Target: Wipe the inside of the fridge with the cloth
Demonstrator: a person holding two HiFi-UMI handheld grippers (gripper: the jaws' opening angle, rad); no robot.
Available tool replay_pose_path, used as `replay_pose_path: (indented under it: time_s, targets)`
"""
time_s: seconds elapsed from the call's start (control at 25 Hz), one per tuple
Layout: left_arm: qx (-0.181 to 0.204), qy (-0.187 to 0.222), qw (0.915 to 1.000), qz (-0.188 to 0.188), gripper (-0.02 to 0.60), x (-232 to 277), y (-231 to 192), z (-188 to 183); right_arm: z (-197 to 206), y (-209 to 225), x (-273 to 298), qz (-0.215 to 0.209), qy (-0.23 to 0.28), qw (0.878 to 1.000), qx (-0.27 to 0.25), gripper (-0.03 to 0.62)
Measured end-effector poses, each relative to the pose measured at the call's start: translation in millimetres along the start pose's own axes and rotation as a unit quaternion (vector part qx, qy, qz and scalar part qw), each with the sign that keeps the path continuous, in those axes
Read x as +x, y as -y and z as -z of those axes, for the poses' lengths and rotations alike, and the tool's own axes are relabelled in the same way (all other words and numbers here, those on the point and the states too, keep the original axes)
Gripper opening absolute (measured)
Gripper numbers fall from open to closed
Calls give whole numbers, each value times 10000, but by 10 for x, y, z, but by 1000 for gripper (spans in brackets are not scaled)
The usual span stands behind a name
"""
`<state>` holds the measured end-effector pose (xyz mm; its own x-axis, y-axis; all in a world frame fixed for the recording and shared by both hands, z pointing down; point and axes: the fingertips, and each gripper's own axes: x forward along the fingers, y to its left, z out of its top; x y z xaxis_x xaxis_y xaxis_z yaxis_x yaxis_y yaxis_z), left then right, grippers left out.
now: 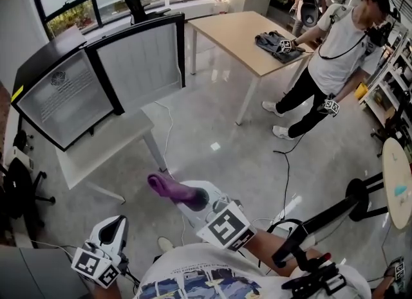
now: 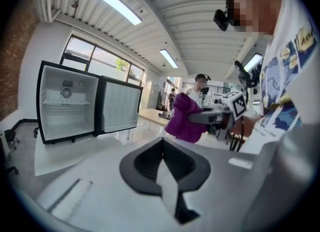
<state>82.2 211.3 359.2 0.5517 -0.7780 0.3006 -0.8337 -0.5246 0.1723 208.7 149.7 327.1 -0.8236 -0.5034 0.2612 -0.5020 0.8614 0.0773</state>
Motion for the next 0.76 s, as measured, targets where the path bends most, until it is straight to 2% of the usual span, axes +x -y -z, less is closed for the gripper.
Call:
replay_pose_path:
  time_s: [0.28, 0.44, 0.76]
  targets:
    - [-70, -198, 9998, -6, 6, 155, 287, 160, 180, 84, -210, -83, 10, 9999, 83, 52]
    - [20, -291, 9996, 42, 6, 205, 369, 169, 213, 94, -308, -57, 16, 9999, 108, 52]
    - [56, -512, 9975, 487, 6, 370, 206, 291, 294, 189, -122, 295, -135, 9993, 188, 52]
